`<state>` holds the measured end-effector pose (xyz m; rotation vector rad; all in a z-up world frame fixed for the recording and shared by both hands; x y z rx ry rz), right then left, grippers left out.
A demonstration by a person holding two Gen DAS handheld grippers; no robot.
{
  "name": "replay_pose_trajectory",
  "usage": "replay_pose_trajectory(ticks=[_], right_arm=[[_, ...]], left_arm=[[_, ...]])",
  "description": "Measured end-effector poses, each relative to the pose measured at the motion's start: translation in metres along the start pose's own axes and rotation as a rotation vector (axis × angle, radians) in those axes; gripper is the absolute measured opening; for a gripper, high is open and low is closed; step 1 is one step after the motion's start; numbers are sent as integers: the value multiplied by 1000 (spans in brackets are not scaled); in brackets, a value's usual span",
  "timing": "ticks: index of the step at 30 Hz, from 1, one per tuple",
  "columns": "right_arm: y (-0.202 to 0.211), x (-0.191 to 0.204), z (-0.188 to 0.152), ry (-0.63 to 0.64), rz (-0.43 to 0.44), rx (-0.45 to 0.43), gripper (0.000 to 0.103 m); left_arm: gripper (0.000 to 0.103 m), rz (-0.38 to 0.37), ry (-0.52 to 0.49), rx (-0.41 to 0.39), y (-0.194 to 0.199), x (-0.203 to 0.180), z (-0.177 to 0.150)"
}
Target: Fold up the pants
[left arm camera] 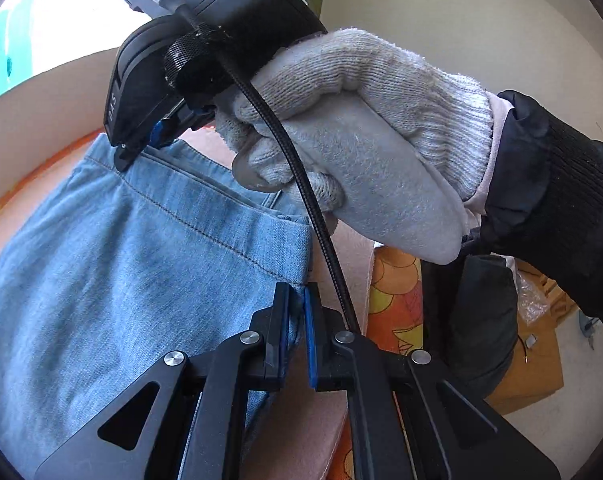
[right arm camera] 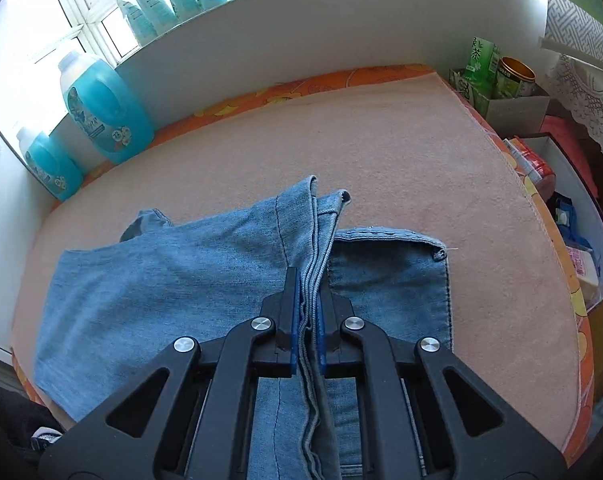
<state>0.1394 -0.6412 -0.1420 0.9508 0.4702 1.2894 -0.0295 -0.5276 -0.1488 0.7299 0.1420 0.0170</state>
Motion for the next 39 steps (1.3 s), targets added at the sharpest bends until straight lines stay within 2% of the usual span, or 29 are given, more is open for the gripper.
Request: replay_pose_trajectory(ticks=[4, 9, 10, 11, 13, 15, 18, 21, 25, 27, 31, 35, 39], right_arm=[[-3, -4, -1, -12, 4, 23, 6], [-17, -9, -10, -5, -48, 56, 7], [-17, -10, -10, 0, -64, 56, 9], [-16, -12, -10, -5, -84, 58, 16], [-9, -19, -9, -22, -121, 52, 23], [3, -24, -8, -49, -126, 28, 24], [29, -23, -7, -76, -100, -25, 25], [57, -14, -8, -66, -94, -75, 28], [93, 11, -14, -47, -63, -139, 31], [108, 29, -19, -23, -43, -166, 32], [127, 70, -37, 33, -21, -199, 33], [132, 118, -56, 83, 33, -215, 33], [125, 176, -78, 159, 98, -210, 33]], left_arm=[[6, 3, 3, -8, 4, 1, 1], [6, 5, -13, 30, 8, -3, -10], [6, 10, -22, 30, 12, -4, -12], [7, 15, -24, 32, 16, -5, -13], [14, 31, -10, 42, 23, -4, -17], [23, 37, 11, 41, 32, -2, -19], [30, 56, 17, 27, 51, 1, -22], [33, 73, 18, 11, 72, 4, -25], [35, 95, 35, -17, 106, 11, -32], [40, 116, 44, -38, 125, 15, -37], [40, 169, 86, -69, 164, 37, -49], [41, 260, 149, -100, 207, 78, -66], [43, 366, 305, -148, 255, 139, -88]])
Point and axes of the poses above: each gripper's, at about its wrist camera, not at the fingertips, and y roughly against the way its jaws point, x to its left, z to its top, the point moved 9 cm from there along -y, roughly the way its jaws point
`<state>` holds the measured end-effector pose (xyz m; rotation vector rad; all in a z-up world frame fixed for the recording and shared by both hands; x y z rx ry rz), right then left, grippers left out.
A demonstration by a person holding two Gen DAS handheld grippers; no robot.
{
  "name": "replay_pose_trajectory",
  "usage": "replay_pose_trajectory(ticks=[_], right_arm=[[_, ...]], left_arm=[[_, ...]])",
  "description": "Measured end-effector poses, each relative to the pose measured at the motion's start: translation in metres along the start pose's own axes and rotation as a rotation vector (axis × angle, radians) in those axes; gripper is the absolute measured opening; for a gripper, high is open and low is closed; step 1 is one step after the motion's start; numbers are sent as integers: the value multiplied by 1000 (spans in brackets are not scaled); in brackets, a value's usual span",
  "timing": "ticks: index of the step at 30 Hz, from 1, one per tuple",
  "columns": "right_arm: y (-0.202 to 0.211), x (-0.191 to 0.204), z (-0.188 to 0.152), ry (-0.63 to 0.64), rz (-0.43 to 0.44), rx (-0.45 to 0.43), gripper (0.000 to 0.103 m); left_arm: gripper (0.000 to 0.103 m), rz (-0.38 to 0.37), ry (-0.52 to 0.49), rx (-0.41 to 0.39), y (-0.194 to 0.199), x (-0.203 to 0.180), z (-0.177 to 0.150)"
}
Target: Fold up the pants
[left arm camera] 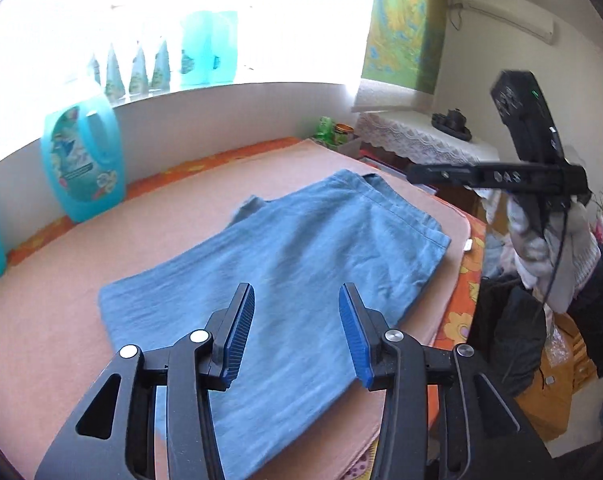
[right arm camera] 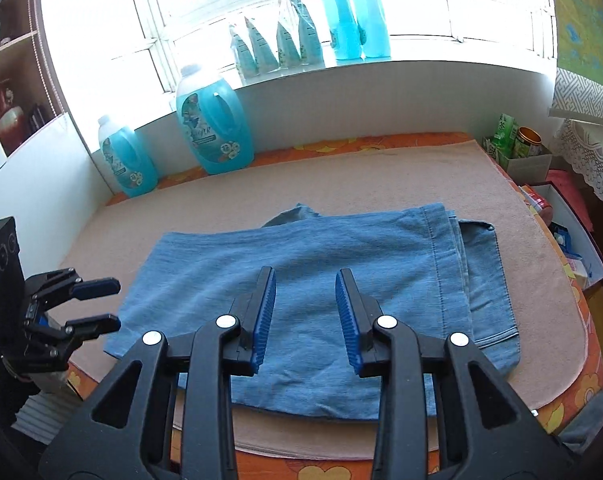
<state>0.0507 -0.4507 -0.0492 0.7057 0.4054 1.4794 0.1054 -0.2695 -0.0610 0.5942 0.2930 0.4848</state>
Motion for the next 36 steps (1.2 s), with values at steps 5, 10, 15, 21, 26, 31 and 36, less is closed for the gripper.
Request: replay_pose_trajectory(ticks=[5, 10, 15, 21, 26, 31, 36], right_arm=[[-20, 81, -22, 113, 103, 34, 33], [-49, 149, -49, 186, 210, 100, 33], [-90, 187, -71, 219, 260, 177, 33], [-132, 210, -99, 213, 332, 298, 33], [-145, 210, -122, 236, 324, 352, 33], [-132, 209, -127, 274, 298, 356, 33], [-111, 225, -129, 323, 259, 277, 57]], left_arm=[[43, 155, 150, -50, 21, 94, 2], [43, 164, 315, -13, 7, 153, -10], [43, 138, 320, 89, -33, 160, -30], [43, 196, 289, 158, -68, 163, -48], [46, 250, 257, 190, -84, 177, -62], [46, 263, 281, 165, -83, 190, -58], [46, 230, 350, 152, -78, 199, -59]])
Point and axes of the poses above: each gripper's, at about its wrist camera, not at the fingertips, and y roughly against the way its jaws point, x to its left, z to its top, the point moved 9 cm from there along -y, roughly the way its jaws point
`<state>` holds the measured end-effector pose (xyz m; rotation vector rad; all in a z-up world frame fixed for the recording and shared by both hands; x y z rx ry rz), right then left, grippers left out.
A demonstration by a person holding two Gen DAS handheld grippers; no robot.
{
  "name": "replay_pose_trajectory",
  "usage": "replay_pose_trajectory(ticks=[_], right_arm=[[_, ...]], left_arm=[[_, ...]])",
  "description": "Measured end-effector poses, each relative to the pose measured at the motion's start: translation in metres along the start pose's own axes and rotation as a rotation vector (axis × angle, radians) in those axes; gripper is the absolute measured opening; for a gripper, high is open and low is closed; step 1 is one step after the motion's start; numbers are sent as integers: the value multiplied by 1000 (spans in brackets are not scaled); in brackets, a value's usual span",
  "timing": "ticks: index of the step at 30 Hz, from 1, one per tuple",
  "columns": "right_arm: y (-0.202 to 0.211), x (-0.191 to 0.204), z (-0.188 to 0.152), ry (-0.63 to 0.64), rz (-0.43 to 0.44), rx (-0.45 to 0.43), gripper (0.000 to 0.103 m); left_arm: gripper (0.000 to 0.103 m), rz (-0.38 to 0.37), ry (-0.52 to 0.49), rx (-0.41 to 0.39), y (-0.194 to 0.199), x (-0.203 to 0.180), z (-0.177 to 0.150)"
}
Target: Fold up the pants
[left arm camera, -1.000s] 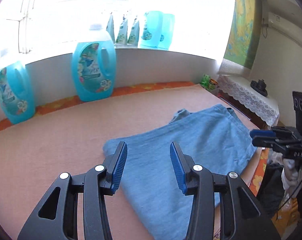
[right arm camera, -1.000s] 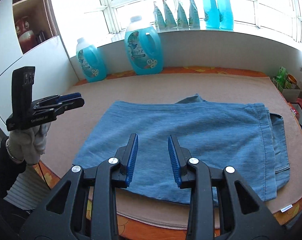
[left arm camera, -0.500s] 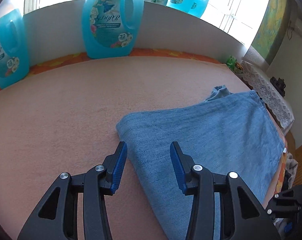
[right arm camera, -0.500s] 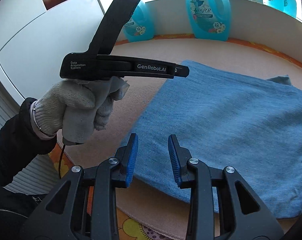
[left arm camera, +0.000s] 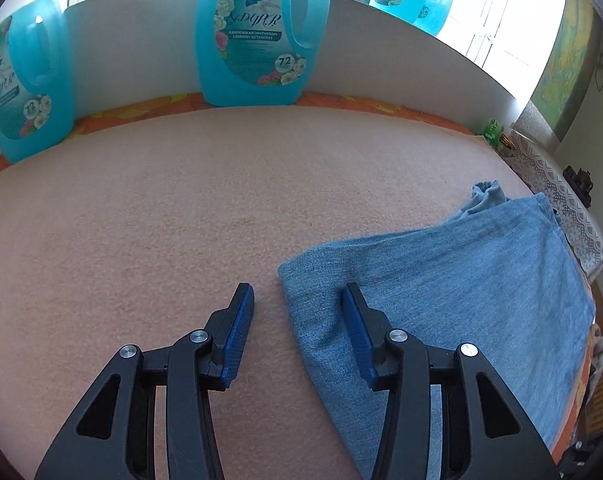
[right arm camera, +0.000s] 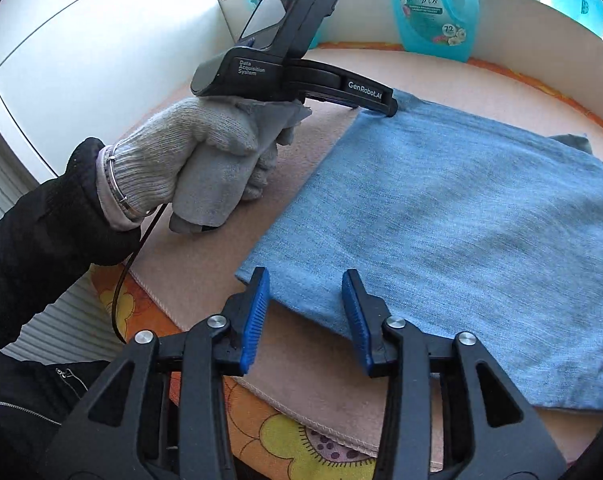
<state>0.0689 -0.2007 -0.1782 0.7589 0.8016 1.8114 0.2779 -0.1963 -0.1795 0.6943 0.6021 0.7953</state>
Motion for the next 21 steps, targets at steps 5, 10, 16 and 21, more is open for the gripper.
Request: replay_pose_trajectory(ticks=[5, 10, 16, 21], right_arm=[[-8, 29, -1, 130, -108, -28, 62], [-30, 38, 5, 151, -220, -19, 62], [-34, 49, -2, 203, -338, -7, 62], [-33, 43, 1, 196, -427, -24, 37]], left_arm=[[45, -42, 16, 31, -2, -3, 1], [45, -121, 88, 49, -6, -6, 6], [26, -161, 195, 36, -14, -5, 13], [21, -187, 237, 18, -12, -3, 14]])
Point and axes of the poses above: each gripper's, at about its wrist camera, not at the fingertips, and y roughly against the way its jaws point, x to its left, z to its top, the point moved 9 cm from there along -y, roughly the way its jaws point
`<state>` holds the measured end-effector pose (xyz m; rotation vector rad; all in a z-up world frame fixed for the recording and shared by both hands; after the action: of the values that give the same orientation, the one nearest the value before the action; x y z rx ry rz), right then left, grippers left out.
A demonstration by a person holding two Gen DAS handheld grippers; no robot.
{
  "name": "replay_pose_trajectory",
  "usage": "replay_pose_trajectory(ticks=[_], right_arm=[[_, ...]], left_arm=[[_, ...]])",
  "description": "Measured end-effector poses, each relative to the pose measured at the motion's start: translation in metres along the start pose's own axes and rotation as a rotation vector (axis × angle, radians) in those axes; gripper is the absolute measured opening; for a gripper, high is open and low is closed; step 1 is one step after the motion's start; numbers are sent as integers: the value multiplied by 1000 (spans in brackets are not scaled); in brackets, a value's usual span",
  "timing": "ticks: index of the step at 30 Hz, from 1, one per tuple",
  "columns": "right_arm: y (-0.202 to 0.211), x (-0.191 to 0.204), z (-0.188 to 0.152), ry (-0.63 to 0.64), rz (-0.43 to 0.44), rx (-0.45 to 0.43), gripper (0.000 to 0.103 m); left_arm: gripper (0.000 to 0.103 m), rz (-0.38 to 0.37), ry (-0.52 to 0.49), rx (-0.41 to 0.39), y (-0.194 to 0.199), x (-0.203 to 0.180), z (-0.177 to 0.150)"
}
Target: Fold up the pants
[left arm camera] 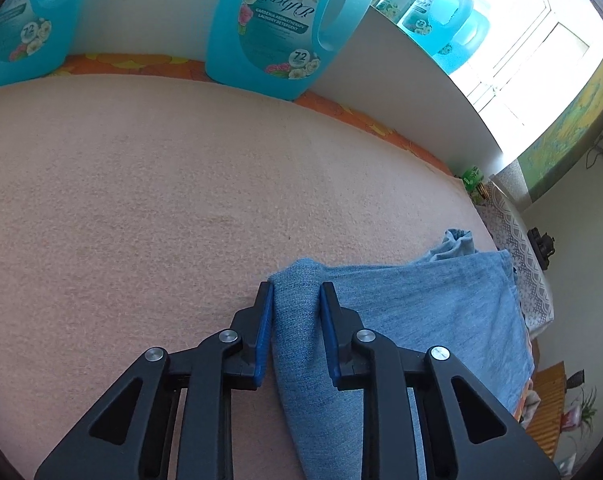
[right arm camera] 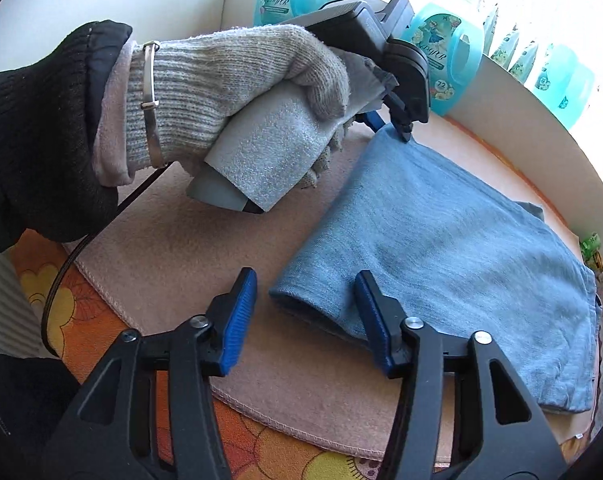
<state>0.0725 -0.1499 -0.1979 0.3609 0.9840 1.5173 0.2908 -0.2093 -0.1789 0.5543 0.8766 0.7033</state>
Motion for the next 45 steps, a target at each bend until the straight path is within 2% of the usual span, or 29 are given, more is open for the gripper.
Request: replay_pose_trajectory(ticks=[4, 7, 10, 13, 15, 19, 23, 26, 30, 36, 45], right_arm=[[1, -7, -3, -47, -6, -6, 32], [-2, -8, 0, -31, -22, 0, 31], [-4, -15, 1, -52, -9, 6, 30], [0, -15, 1, -54, -33, -3, 26], [0, -15, 2, -46, -57, -8, 25], [5, -23, 5, -154, -40, -18, 19], [17, -32, 10, -184, -29, -51, 14], [23, -36, 13, -190, 1, -75, 14], [30, -43, 11, -237, 36, -102, 12], [58, -61, 25, -300, 38, -172, 11], [120, -143, 29, -411, 61, -292, 10]], left_arm=[[21, -24, 33, -6, 2, 5, -2], [27, -34, 80, 7, 5, 7, -5], [27, -30, 53, 25, 6, 3, -11], [27, -24, 41, 20, 9, 1, -17], [15, -36, 55, 17, 8, 0, -18], [10, -67, 130, -15, 11, 3, -18], [7, -106, 160, -41, 20, -4, -11], [7, -150, 144, -75, 34, -17, 0], [7, -151, 66, -88, 46, -34, 8], [6, -189, 17, -119, 62, -68, 28], [6, -238, -50, -165, 58, -153, 59]])
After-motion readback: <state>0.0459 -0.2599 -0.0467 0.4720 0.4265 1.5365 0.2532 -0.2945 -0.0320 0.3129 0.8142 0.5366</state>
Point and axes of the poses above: each gripper's, at about its wrist camera, not at the fingertips, and y roughly against the way its jaws point, x to its left, z to its top, the point moved 9 cm from there along -y, roughly the way its jaws point
